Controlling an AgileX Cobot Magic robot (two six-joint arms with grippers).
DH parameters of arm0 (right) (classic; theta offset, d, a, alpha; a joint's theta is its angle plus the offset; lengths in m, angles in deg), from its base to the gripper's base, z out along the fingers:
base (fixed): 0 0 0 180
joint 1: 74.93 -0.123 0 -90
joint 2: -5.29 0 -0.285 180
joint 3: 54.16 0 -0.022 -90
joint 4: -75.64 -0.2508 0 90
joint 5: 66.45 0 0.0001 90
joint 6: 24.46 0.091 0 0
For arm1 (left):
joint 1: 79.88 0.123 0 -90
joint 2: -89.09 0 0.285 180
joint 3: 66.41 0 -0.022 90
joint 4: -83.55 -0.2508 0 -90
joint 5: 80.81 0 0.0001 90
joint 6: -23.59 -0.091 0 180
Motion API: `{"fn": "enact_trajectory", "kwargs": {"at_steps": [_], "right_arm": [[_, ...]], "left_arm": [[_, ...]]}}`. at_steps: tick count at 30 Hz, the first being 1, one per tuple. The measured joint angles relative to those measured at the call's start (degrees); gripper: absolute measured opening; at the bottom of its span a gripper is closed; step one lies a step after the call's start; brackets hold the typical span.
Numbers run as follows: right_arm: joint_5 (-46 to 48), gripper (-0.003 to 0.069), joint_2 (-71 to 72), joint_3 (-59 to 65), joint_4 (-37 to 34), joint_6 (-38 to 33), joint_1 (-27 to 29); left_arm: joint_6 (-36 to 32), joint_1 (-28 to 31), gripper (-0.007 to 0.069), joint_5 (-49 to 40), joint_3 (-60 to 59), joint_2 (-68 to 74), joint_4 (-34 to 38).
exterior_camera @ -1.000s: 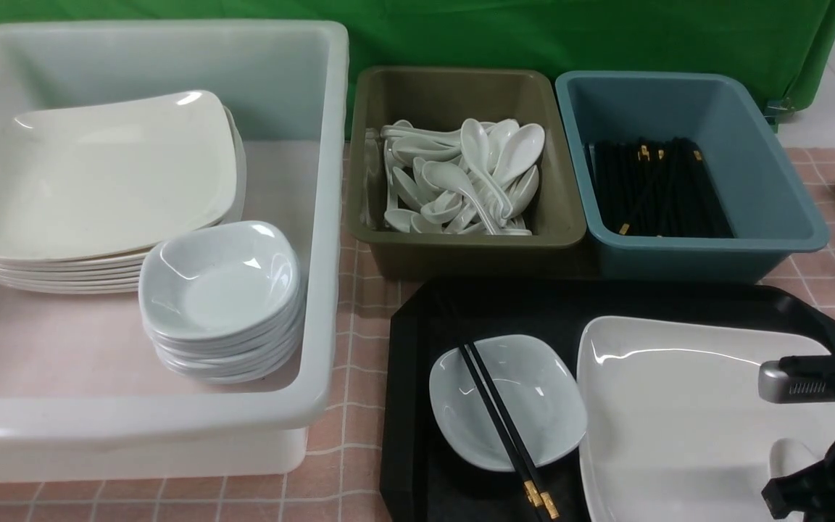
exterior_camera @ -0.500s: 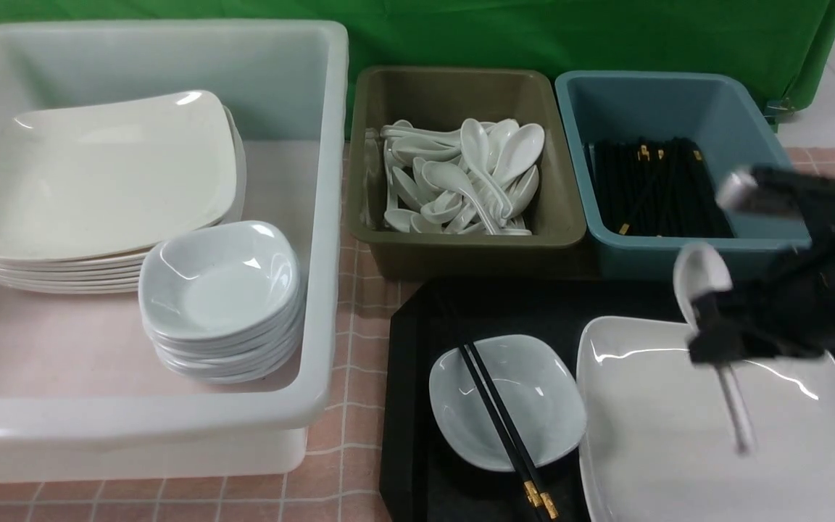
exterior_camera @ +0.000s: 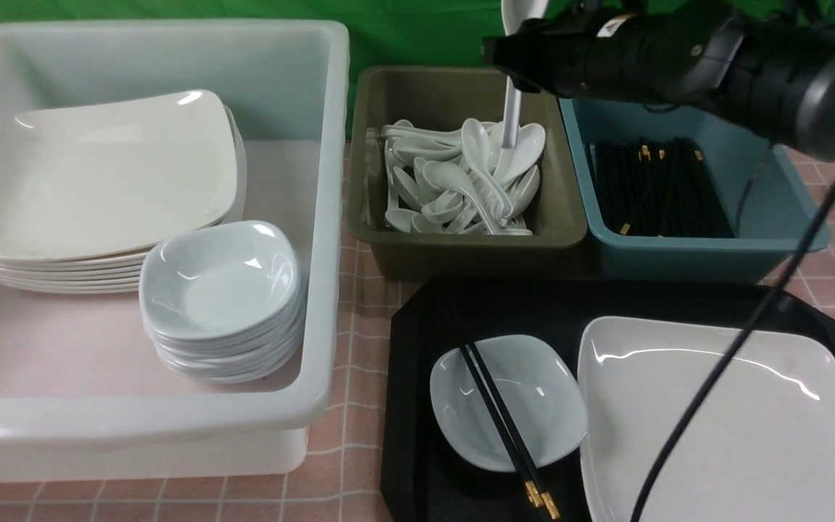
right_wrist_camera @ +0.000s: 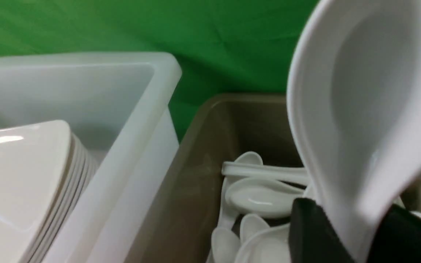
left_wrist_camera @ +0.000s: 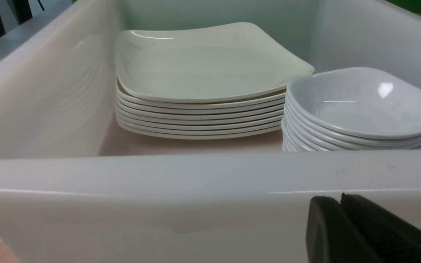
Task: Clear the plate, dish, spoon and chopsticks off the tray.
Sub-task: Use the right arm to put the soup spoon into the small storage box in the middle
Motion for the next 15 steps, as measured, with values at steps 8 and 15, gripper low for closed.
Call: {"fn": "enact_trajectory", "kwargs": {"at_steps": [8,15], "right_arm": [[13.4,0.0489,-1.0,-4.2,0.3,1.2,0.9],[45.4,0.0067,14.3,-4.4,4.6,-2.4,2.5]], "left_arm": [[0.0,0.0,0.0020,0.0,0.0,0.0,0.0],[0.0,0.0,0.0020,0.0,0.0,0.0,0.0]]}}
